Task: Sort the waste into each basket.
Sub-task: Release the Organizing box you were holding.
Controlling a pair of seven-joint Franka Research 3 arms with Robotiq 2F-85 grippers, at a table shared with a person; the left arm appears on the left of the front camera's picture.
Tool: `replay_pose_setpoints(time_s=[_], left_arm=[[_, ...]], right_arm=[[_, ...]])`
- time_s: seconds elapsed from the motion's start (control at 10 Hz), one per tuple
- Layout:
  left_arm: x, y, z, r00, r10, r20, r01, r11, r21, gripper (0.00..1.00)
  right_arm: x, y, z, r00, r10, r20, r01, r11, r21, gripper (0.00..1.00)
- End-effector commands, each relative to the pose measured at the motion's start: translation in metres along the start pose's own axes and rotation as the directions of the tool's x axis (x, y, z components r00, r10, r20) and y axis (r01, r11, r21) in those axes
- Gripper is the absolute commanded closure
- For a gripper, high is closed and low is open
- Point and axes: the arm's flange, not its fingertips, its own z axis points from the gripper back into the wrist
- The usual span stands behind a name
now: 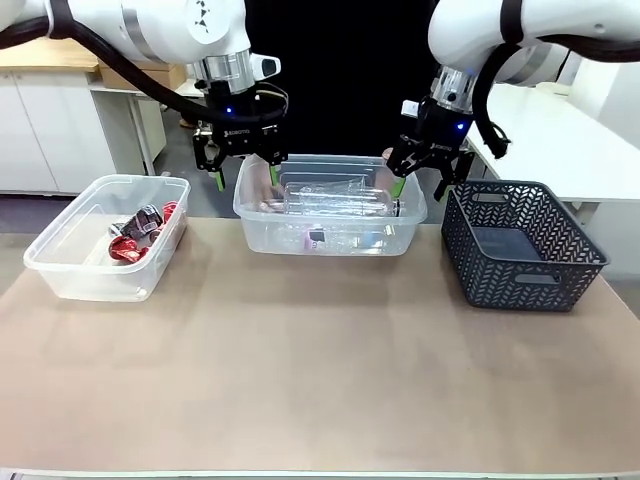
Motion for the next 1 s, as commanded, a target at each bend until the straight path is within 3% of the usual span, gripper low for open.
replay_pose_setpoints(time_s=[0.0,0.6,0.7,0.8,0.9], left_arm=[[0.002,0.001,0.003,1.0,0.002,-0.001,-0.002,1.0,0.001,0.0],[0.0,0.0,0.001,1.0,0.0,0.001,0.0,1.0,-0.001,0.0],[-0.013,-0.008,0.019,0.995,-0.1,0.026,0.102,0.993,-0.062,0.0],[-0.037,-0.003,0.038,0.992,-0.127,-0.014,0.126,0.988,-0.089,0.0],[-0.077,0.006,0.056,0.996,-0.083,-0.032,0.082,0.996,-0.046,0.0]], right_arm=[[0.001,0.0,0.003,1.0,0.001,-0.005,-0.001,1.0,0.0,0.0],[0.0,0.0,0.001,1.0,0.001,-0.002,-0.001,1.0,0.0,0.0],[-0.04,0.005,0.029,0.993,0.054,0.104,-0.058,0.998,0.036,0.0],[-0.09,0.012,0.062,0.976,0.103,0.191,-0.119,0.99,0.075,0.0],[-0.146,0.019,0.088,0.965,0.082,0.248,-0.102,0.992,0.069,0.0]])
